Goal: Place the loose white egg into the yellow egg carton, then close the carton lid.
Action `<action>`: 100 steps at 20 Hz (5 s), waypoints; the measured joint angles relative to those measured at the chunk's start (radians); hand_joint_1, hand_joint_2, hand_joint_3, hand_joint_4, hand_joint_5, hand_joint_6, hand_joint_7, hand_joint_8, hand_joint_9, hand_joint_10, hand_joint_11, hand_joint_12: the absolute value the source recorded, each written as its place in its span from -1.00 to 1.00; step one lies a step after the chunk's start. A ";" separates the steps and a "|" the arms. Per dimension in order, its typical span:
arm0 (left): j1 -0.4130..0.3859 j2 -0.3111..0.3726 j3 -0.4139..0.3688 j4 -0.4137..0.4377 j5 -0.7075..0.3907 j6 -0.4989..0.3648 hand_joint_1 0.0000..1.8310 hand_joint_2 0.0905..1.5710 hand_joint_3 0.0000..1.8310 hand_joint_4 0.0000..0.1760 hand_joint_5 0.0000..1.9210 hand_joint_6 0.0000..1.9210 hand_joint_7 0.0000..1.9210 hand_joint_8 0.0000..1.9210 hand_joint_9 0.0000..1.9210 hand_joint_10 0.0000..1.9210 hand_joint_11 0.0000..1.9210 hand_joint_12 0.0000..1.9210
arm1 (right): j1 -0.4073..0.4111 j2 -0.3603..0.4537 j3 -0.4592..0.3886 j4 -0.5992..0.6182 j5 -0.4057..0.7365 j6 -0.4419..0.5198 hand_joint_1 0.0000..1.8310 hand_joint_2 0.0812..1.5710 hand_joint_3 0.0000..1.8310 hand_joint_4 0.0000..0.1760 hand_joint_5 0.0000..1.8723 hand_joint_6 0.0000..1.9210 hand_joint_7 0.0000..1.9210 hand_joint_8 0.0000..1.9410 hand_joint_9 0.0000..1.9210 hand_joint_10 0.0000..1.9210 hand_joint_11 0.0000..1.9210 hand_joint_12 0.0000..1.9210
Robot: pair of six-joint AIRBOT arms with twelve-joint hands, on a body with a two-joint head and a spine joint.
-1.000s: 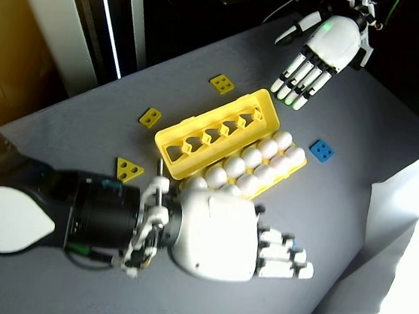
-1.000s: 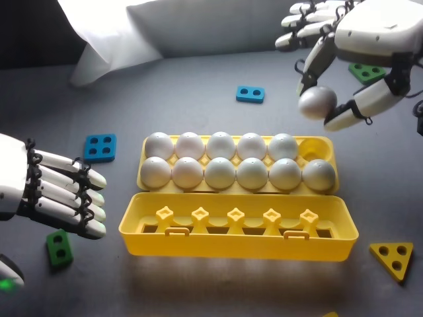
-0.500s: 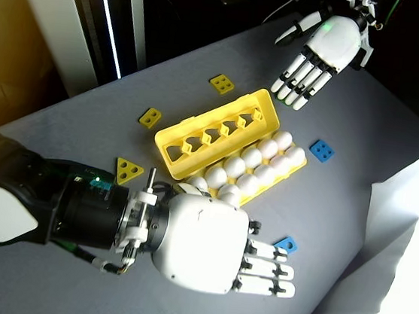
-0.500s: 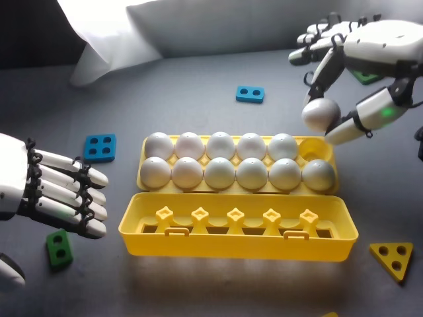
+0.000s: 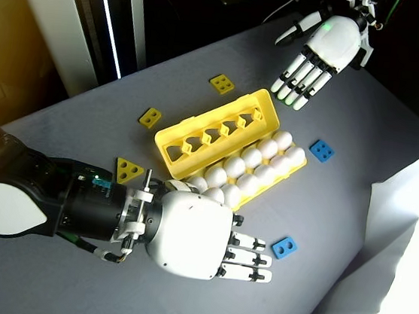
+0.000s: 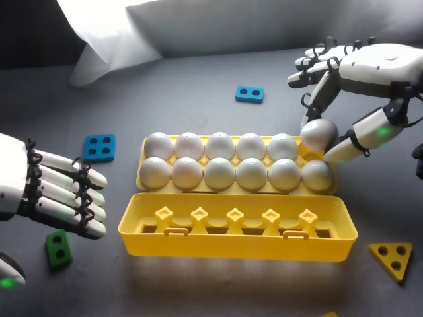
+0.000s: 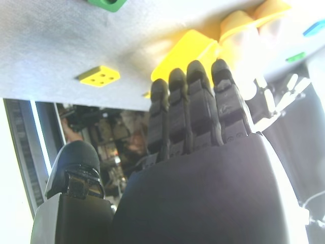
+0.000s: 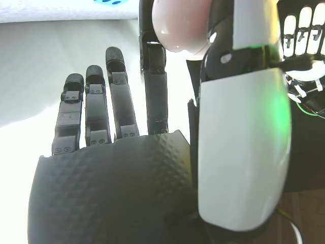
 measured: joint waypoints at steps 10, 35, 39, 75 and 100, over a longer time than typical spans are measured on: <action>-0.002 0.000 0.000 0.005 0.000 -0.003 -1.00 0.55 -1.00 -1.00 -0.73 -1.00 -0.72 -1.00 -0.77 -1.00 -0.97 -0.81 | 0.006 -0.018 0.000 0.029 0.001 0.000 0.19 0.25 -1.00 0.87 0.30 -0.40 -0.64 -1.00 -0.89 -1.00 -1.00 -1.00; -0.002 0.000 -0.002 0.006 0.001 -0.004 -1.00 0.57 -1.00 -1.00 -0.73 -1.00 -0.74 -1.00 -0.79 -1.00 -1.00 -0.81 | 0.009 -0.030 0.000 0.032 0.010 -0.005 0.01 0.10 -1.00 0.41 0.04 -0.96 -0.76 -1.00 -0.97 -1.00 -1.00 -1.00; -0.002 0.000 -0.002 0.006 0.001 -0.003 -1.00 0.56 -1.00 -1.00 -0.71 -1.00 -0.71 -0.99 -0.76 -1.00 -1.00 -0.75 | 0.009 -0.030 0.000 0.016 0.000 -0.011 -0.16 0.17 -0.98 0.51 -0.06 -1.00 -0.81 -1.00 -0.98 -1.00 -1.00 -1.00; 0.111 0.010 -0.163 0.014 0.085 0.034 -1.00 0.59 -1.00 -1.00 -0.71 -1.00 -0.69 -1.00 -0.73 -1.00 -1.00 -0.73 | 0.034 0.500 -0.468 -0.312 0.004 0.122 -1.00 0.39 -0.99 -1.00 -1.00 -1.00 -1.00 -1.00 -1.00 -1.00 -1.00 -1.00; 0.065 -0.003 -0.220 -0.028 0.293 -0.039 -1.00 0.60 -1.00 -1.00 -0.67 -1.00 -0.66 -1.00 -0.72 -1.00 -0.96 -0.78 | 0.117 0.563 -0.517 -0.374 -0.049 0.236 -0.91 0.34 -1.00 -1.00 -1.00 -1.00 -1.00 -1.00 -1.00 -1.00 -1.00 -1.00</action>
